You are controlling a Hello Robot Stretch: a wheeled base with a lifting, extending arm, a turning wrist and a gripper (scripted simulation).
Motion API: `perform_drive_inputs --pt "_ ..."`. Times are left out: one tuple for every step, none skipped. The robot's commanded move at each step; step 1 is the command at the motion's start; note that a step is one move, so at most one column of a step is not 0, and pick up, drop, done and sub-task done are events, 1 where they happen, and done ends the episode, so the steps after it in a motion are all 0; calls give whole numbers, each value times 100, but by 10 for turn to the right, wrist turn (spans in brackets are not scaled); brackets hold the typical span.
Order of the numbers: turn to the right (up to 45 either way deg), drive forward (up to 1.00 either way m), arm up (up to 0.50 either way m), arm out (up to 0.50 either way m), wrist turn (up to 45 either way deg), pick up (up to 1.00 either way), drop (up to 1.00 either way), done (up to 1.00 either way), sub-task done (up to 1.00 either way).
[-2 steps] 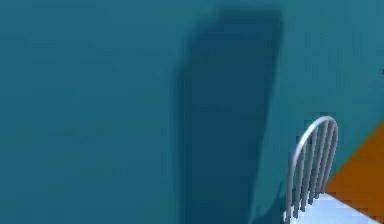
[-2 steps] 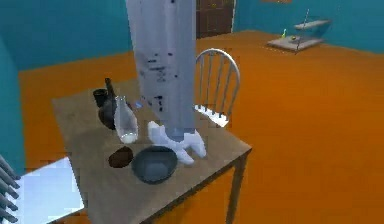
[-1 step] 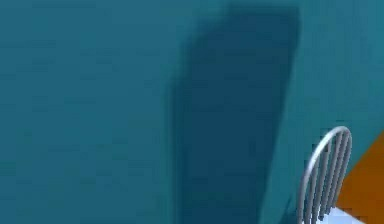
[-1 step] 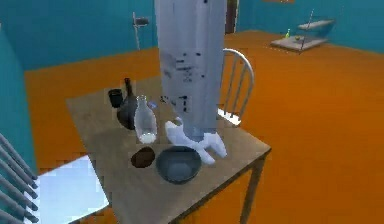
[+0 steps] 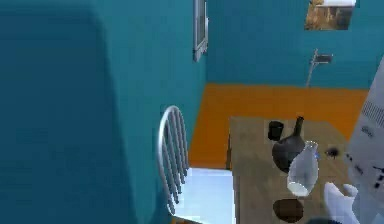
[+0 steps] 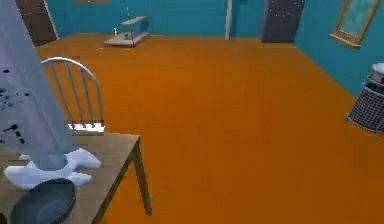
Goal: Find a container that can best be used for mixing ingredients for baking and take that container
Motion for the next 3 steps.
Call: perform_drive_inputs --pt "450 0 0 0 0 0 0 0 0" --pt "450 0 0 0 0 0 0 0 0" --pt "390 0 0 0 0 0 0 0 0"
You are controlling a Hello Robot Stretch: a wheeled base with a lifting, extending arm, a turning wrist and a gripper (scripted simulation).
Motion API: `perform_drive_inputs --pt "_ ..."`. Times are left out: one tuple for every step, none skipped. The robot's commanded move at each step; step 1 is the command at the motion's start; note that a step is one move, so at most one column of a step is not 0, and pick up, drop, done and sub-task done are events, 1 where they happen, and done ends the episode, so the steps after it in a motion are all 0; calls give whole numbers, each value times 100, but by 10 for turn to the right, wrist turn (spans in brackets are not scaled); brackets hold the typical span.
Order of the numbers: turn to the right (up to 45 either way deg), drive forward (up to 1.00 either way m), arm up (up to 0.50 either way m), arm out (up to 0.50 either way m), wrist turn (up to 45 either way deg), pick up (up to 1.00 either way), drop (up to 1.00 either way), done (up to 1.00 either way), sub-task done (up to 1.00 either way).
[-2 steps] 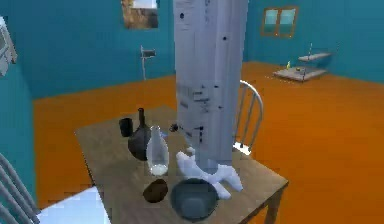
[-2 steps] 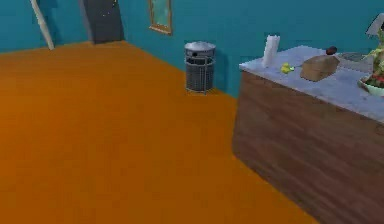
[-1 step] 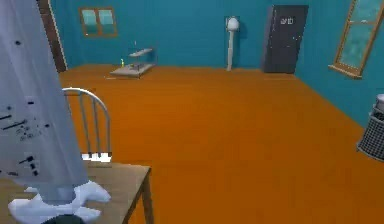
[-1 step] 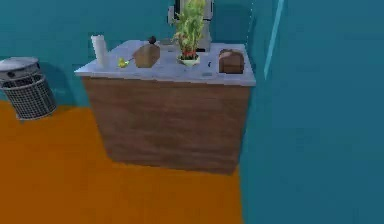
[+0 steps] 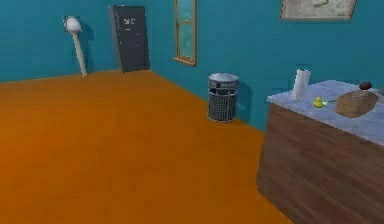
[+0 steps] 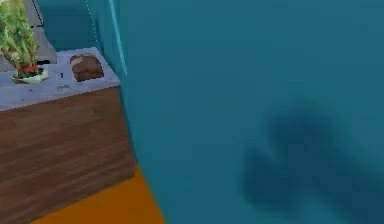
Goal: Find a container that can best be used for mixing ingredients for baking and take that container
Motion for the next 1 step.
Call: perform_drive_inputs --pt "0 40 0 0 0 0 0 0 0"
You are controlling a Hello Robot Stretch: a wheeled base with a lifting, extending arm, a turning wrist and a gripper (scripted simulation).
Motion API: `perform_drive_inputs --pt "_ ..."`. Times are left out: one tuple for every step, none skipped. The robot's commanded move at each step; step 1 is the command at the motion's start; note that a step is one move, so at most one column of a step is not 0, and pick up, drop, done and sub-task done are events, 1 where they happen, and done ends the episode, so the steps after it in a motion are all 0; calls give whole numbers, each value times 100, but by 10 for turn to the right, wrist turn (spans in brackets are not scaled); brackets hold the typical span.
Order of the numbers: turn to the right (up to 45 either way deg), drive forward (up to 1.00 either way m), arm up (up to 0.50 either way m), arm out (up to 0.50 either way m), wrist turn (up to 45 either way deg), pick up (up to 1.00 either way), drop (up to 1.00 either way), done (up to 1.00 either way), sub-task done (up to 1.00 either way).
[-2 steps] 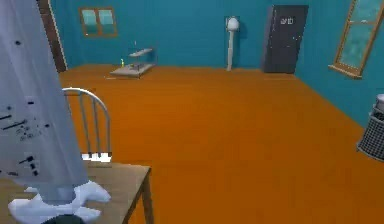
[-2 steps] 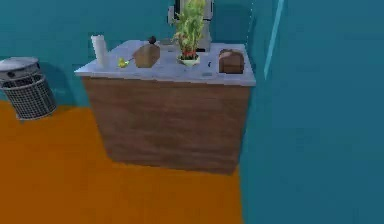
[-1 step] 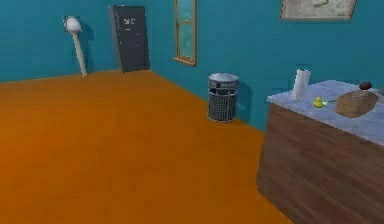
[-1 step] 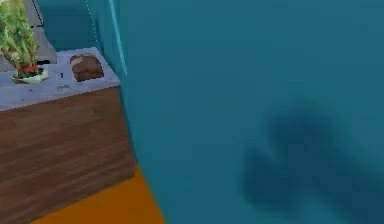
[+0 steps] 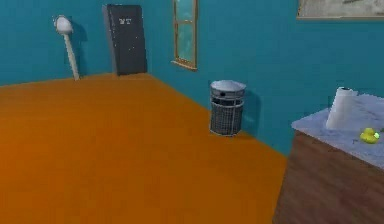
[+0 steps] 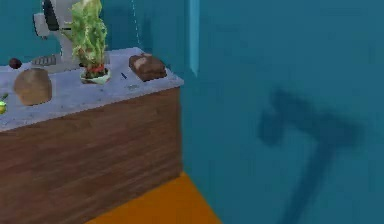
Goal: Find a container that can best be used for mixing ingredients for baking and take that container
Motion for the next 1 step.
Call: perform_drive_inputs --pt "450 0 0 0 0 0 0 0 0"
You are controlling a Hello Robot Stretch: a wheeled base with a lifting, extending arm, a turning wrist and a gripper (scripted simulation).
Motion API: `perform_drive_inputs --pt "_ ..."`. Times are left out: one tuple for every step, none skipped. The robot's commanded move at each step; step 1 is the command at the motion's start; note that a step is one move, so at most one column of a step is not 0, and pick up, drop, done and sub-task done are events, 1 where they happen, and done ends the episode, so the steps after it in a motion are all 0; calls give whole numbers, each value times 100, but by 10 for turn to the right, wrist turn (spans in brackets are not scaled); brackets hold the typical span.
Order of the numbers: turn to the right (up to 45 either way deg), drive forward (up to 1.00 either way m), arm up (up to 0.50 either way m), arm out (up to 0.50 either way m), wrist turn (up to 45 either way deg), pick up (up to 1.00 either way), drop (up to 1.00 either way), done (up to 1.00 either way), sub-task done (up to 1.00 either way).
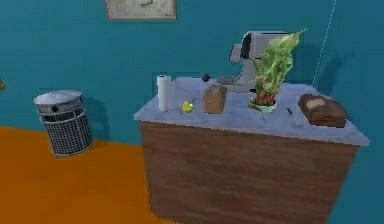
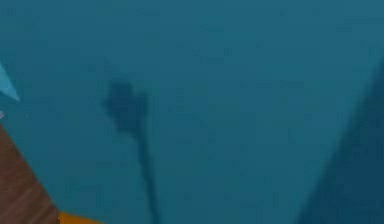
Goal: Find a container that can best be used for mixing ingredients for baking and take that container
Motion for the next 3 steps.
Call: perform_drive_inputs --pt "450 0 0 0 0 0 0 0 0" --pt "450 0 0 0 0 0 0 0 0" --pt "120 0 0 0 0 0 0 0 0"
